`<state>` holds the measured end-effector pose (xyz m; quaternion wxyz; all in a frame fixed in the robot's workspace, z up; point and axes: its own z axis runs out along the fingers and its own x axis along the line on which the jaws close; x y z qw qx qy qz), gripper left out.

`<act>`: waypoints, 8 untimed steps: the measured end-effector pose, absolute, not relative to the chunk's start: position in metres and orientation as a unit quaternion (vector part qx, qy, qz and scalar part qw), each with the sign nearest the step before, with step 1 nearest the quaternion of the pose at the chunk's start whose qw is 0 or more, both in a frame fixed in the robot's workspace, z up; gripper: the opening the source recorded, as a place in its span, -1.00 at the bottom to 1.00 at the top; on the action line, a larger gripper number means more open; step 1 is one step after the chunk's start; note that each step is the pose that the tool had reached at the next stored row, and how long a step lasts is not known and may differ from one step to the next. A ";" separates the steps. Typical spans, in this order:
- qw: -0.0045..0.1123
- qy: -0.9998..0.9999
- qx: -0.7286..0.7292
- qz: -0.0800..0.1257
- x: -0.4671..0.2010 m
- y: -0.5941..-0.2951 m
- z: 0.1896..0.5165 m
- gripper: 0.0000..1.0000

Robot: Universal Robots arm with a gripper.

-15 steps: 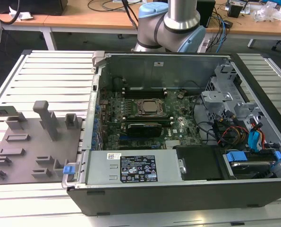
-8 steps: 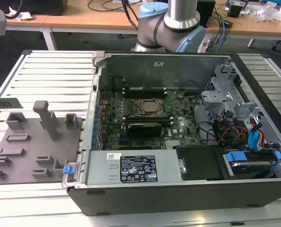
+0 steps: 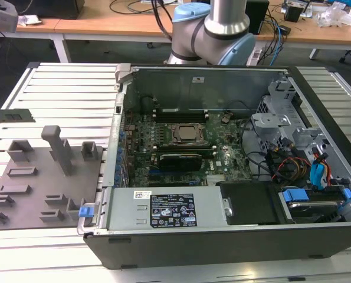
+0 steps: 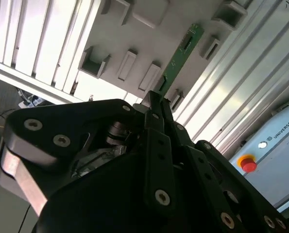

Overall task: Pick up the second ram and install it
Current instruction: 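Pick up the second ram and move it above second insertion slot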

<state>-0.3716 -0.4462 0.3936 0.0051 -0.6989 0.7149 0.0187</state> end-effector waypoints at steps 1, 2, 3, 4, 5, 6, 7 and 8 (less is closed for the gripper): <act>0.006 0.715 -0.699 0.020 -0.371 -0.442 0.394 -0.73; 0.007 0.715 -0.699 0.021 -0.371 -0.441 0.394 -0.73; 0.007 0.715 -0.699 0.021 -0.371 -0.441 0.395 -0.73; 0.007 0.715 -0.699 0.021 -0.371 -0.441 0.395 -0.73; 0.007 0.715 -0.699 0.021 -0.371 -0.441 0.396 -0.73; 0.008 0.715 -0.699 0.022 -0.371 -0.441 0.397 -0.73; 0.008 0.715 -0.699 0.022 -0.370 -0.441 0.399 -0.73; 0.010 0.715 -0.699 0.024 -0.370 -0.441 0.401 -0.73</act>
